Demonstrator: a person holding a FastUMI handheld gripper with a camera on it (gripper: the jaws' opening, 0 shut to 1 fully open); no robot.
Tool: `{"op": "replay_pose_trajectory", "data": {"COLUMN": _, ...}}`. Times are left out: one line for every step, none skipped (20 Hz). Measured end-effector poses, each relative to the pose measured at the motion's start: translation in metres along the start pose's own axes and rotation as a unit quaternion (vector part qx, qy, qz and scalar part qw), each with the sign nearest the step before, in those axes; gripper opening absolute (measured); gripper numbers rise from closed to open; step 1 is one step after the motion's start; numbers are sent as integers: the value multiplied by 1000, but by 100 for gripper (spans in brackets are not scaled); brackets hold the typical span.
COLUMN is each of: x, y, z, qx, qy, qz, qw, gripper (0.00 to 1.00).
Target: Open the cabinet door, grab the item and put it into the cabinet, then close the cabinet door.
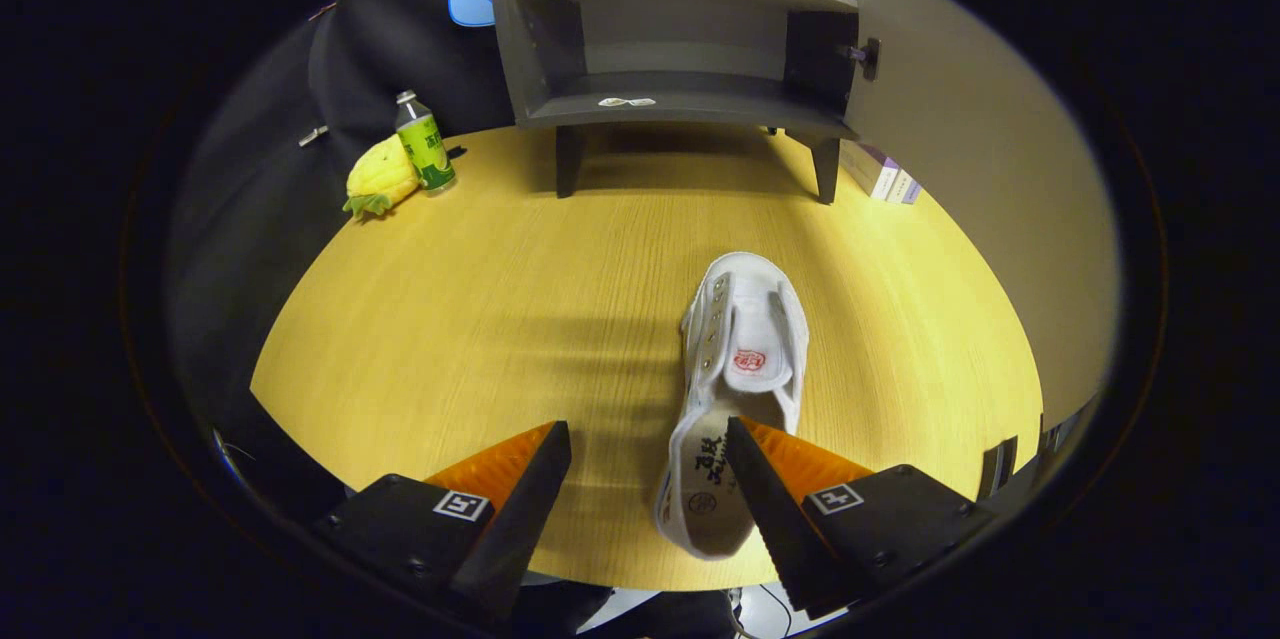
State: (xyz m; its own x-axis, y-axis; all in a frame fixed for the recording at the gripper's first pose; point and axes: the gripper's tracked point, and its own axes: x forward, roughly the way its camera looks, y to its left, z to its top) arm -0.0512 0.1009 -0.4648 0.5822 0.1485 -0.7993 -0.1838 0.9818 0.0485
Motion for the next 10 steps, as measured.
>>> {"op": "replay_pose_trajectory", "data": {"x": 7, "y": -2, "z": 6, "qx": -5, "qy": -3, "qz": -3, "qw": 1000, "gripper": 99}}
{"op": "replay_pose_trajectory", "data": {"x": 15, "y": 0, "z": 11, "qx": -9, "qy": -5, "qz": -2, "qw": 1000, "gripper": 99}}
{"op": "replay_pose_trajectory", "data": {"x": 18, "y": 2, "z": 13, "qx": -10, "qy": 0, "qz": 2, "qw": 1000, "gripper": 97}}
{"op": "replay_pose_trajectory", "data": {"x": 25, "y": 0, "z": 14, "qx": -16, "qy": 4, "qz": 0, "qw": 1000, "gripper": 97}}
{"op": "replay_pose_trajectory", "data": {"x": 29, "y": -1, "z": 14, "qx": -23, "qy": 10, "qz": -3, "qw": 1000, "gripper": 97}}
{"op": "replay_pose_trajectory", "data": {"x": 33, "y": -2, "z": 15, "qx": -29, "qy": 15, "qz": -7, "qw": 999, "gripper": 97}}
{"op": "replay_pose_trajectory", "data": {"x": 37, "y": -2, "z": 15, "qx": -32, "qy": 19, "qz": -5, "qw": 999, "gripper": 97}}
{"op": "replay_pose_trajectory", "data": {"x": 39, "y": -2, "z": 11, "qx": -38, "qy": 27, "qz": -6, "qw": 999, "gripper": 97}}
{"op": "replay_pose_trajectory", "data": {"x": 40, "y": -6, "z": 9, "qx": -48, "qy": 32, "qz": -8, "qw": 998, "gripper": 95}}
{"op": "replay_pose_trajectory", "data": {"x": 45, "y": -9, "z": 7, "qx": -59, "qy": 36, "qz": -13, "qw": 998, "gripper": 90}}
